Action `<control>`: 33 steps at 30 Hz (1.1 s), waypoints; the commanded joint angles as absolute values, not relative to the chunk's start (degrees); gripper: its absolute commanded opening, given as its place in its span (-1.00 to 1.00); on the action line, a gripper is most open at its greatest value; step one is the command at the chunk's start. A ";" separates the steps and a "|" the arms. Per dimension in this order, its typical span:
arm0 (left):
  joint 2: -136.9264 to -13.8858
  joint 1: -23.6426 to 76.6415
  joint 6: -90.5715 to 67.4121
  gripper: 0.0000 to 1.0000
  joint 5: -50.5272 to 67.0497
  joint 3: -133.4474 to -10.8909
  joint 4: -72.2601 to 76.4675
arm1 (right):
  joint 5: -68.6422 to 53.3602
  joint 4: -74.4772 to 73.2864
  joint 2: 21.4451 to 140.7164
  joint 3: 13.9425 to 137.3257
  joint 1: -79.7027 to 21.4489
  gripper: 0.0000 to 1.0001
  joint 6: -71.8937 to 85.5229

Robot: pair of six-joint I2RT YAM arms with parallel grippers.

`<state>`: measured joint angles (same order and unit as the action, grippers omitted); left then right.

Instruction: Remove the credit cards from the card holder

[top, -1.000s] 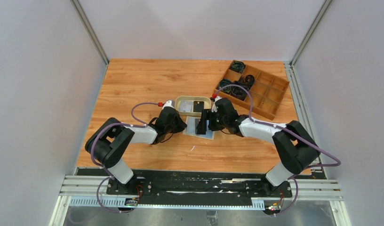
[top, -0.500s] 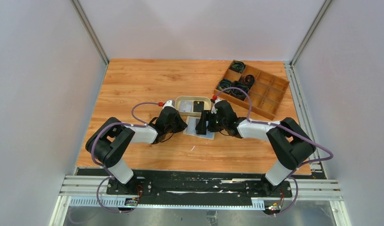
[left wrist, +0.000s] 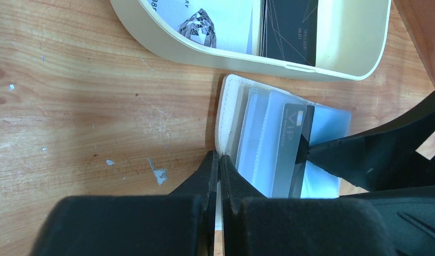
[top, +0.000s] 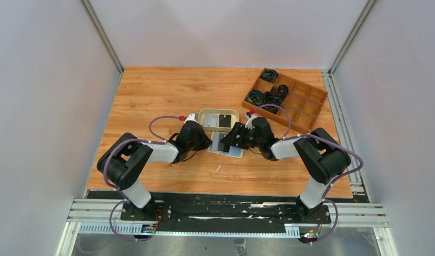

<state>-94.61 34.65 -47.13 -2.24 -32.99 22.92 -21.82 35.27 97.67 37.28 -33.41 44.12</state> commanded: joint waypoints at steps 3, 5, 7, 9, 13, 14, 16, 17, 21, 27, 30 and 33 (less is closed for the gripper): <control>-99.22 35.42 -44.56 -1.00 -3.19 -28.35 5.72 | -29.37 45.30 104.80 29.78 -31.12 0.46 54.10; -99.23 35.42 -44.56 -1.00 -3.16 -28.47 5.75 | -30.49 48.85 106.19 28.97 -31.09 0.45 56.08; -99.07 35.42 -44.56 -1.00 -3.16 -28.35 5.67 | -31.56 51.58 107.56 28.62 -31.11 0.45 58.21; -99.10 35.42 -44.60 -1.00 -3.16 -28.37 5.69 | -32.34 52.47 108.59 28.84 -31.20 0.44 59.77; -98.87 35.42 -44.65 -1.00 -3.16 -28.32 5.55 | -32.09 48.46 108.37 30.32 -31.32 0.43 60.45; -98.72 35.42 -44.65 -1.00 -3.23 -28.36 5.56 | -32.00 47.23 108.19 30.66 -31.37 0.43 60.51; -98.66 35.42 -44.65 -1.00 -3.25 -28.29 5.61 | -31.78 44.02 107.53 31.33 -31.34 0.43 60.76; -98.67 35.42 -44.73 -1.00 -3.25 -28.29 5.56 | -31.73 42.38 107.51 31.78 -31.33 0.44 60.92; -98.57 35.46 -44.74 -1.00 -3.25 -28.22 5.58 | -30.86 34.29 108.90 33.00 -31.26 0.43 63.63; -98.32 35.42 -44.65 -1.00 -3.34 -28.03 5.61 | -31.14 46.42 113.11 29.67 -31.33 0.41 69.29; -98.44 35.42 -44.65 -1.00 -3.34 -27.94 5.68 | -31.38 54.84 114.11 28.11 -31.38 0.35 71.70; -98.38 35.42 -44.65 -1.00 -3.34 -27.96 5.69 | -30.85 56.01 113.34 27.69 -31.33 0.21 71.00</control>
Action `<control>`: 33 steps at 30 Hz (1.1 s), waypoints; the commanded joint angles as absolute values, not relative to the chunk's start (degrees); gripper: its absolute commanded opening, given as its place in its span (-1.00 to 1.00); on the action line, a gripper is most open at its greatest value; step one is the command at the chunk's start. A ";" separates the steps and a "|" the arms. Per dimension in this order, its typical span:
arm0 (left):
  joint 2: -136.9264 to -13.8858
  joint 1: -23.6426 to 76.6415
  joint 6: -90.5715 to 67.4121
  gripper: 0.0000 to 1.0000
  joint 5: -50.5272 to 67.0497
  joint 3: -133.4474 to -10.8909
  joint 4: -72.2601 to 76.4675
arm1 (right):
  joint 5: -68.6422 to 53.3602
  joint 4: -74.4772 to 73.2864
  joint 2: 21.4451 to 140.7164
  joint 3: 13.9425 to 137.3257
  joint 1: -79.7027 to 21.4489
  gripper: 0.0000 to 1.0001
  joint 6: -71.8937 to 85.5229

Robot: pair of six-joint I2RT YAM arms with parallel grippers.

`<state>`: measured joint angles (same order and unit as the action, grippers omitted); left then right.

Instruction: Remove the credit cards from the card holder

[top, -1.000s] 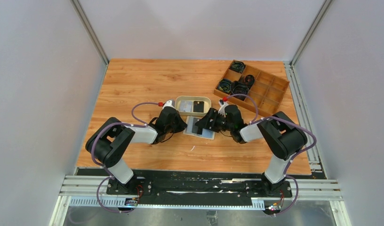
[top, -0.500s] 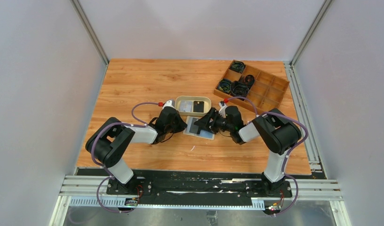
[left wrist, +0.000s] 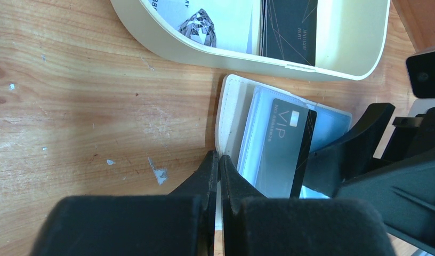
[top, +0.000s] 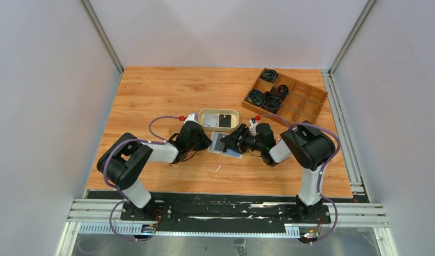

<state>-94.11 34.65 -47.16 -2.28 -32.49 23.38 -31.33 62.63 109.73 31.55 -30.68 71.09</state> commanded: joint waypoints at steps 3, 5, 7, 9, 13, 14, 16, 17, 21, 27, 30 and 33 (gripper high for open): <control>-98.35 35.43 -44.65 -1.00 -3.34 -28.02 5.63 | -30.47 55.06 112.02 27.11 -31.38 0.02 69.61; -98.43 35.42 -44.65 -1.00 -3.34 -28.04 5.64 | -29.89 54.24 110.90 26.64 -31.35 -0.12 68.65; -98.60 35.43 -44.65 -1.00 -3.27 -28.02 5.71 | -29.43 53.30 110.29 26.38 -31.34 -0.24 67.95; -98.59 35.43 -44.65 -1.00 -3.25 -28.04 5.69 | -29.19 53.18 110.11 26.28 -31.33 -0.33 67.75; -98.59 35.44 -44.57 -1.00 -3.19 -28.12 5.62 | -28.93 53.50 110.45 26.56 -31.33 -0.57 67.35; -98.54 35.42 -44.56 -1.00 -3.17 -28.10 5.58 | -28.84 53.60 110.74 26.77 -31.33 -0.61 67.25; -98.68 35.45 -44.56 -1.00 -3.16 -28.12 5.61 | -28.74 53.79 111.27 27.25 -31.35 -0.64 67.08; -98.60 35.45 -44.56 -1.00 -3.16 -28.14 5.60 | -28.67 53.87 111.65 27.43 -31.37 -0.65 67.00; -98.47 35.42 -44.56 -1.00 -3.21 -28.04 5.53 | -28.65 54.22 112.19 27.62 -31.28 -0.99 66.95; -98.61 35.42 -44.47 -1.00 -3.34 -28.20 5.37 | -28.13 53.63 109.08 25.37 -30.48 -1.00 65.40; -98.63 35.42 -44.39 -1.00 -3.25 -28.37 5.36 | -28.04 51.55 105.94 24.33 -29.71 -1.00 63.85; -98.69 35.44 -44.34 -1.00 -3.25 -28.46 5.29 | -27.34 47.48 102.03 23.89 -28.89 -1.00 61.39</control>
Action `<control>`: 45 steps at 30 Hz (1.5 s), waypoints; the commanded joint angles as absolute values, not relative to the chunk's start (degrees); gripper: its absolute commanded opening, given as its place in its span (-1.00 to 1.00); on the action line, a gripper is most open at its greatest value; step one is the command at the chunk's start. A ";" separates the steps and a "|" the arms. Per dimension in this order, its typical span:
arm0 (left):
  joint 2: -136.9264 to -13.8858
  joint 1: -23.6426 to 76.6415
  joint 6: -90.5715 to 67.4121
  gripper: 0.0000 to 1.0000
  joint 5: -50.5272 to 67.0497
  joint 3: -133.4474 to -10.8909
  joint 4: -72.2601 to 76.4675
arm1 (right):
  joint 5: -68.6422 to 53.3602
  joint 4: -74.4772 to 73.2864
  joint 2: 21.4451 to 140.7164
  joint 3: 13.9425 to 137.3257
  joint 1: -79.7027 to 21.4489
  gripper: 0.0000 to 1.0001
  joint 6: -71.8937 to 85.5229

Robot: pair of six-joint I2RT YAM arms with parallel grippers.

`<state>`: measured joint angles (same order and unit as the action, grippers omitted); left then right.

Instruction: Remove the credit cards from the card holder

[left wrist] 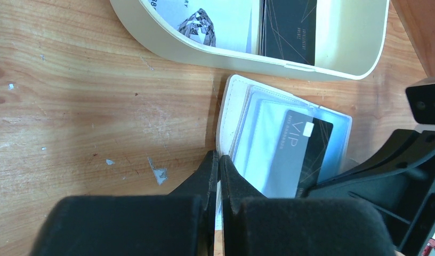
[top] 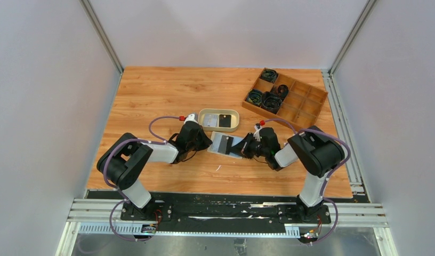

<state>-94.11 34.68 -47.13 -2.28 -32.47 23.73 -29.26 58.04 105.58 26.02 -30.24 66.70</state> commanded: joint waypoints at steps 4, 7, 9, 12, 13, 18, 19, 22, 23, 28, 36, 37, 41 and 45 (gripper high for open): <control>-98.68 35.44 -44.30 -1.00 -3.25 -28.53 5.25 | -26.31 42.12 96.95 24.09 -28.13 -1.00 58.46; -98.59 35.42 -44.31 -1.00 -3.33 -28.56 5.16 | -25.96 36.87 93.81 24.63 -27.52 -1.00 55.79; -98.45 35.42 -44.30 -1.00 -3.42 -28.63 4.93 | -25.40 32.04 91.44 25.63 -27.23 -1.00 53.53; -98.26 35.43 -44.17 -1.00 -3.56 -28.90 4.59 | -24.83 26.33 87.92 25.97 -26.21 -1.00 50.83; -98.15 35.42 -44.12 -1.00 -3.60 -28.97 4.48 | -24.68 24.38 86.16 26.09 -25.64 -1.00 49.87; -98.04 35.42 -44.17 -1.00 -3.69 -29.15 4.28 | -23.63 13.14 78.77 29.33 -24.76 -1.00 43.66; -98.07 35.46 -44.20 -1.00 -3.69 -29.22 4.29 | -23.63 11.81 77.69 30.23 -24.74 -1.00 42.78; -97.96 35.42 -44.21 -1.00 -3.69 -29.21 4.30 | -24.01 6.59 75.73 34.99 -24.77 -1.00 38.95; -97.93 35.42 -44.21 -1.00 -3.65 -29.28 4.21 | -24.30 4.73 75.63 36.45 -24.76 -1.00 38.12; -97.44 35.44 -44.19 -1.00 -3.69 -29.09 4.18 | -25.66 3.36 77.54 42.72 -24.78 -1.00 36.04; -95.53 35.43 -44.63 -1.00 -4.30 -27.49 4.18 | -29.16 3.61 90.63 56.21 -24.78 -1.00 35.20; -95.35 35.42 -44.77 -1.00 -4.26 -27.32 4.20 | -29.06 3.65 92.16 57.79 -24.79 -1.00 35.07; -94.72 35.42 -45.26 -1.00 -4.31 -26.47 4.55 | -29.03 5.36 98.48 62.59 -24.70 -1.00 35.28; -94.25 35.42 -45.40 -1.00 -4.31 -25.70 4.97 | -29.04 6.28 103.05 66.26 -24.41 -1.00 35.31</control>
<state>-91.20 35.00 -47.31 -2.55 -30.52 21.96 -28.38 5.96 99.81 63.02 -25.39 36.25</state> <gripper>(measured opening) 0.020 0.006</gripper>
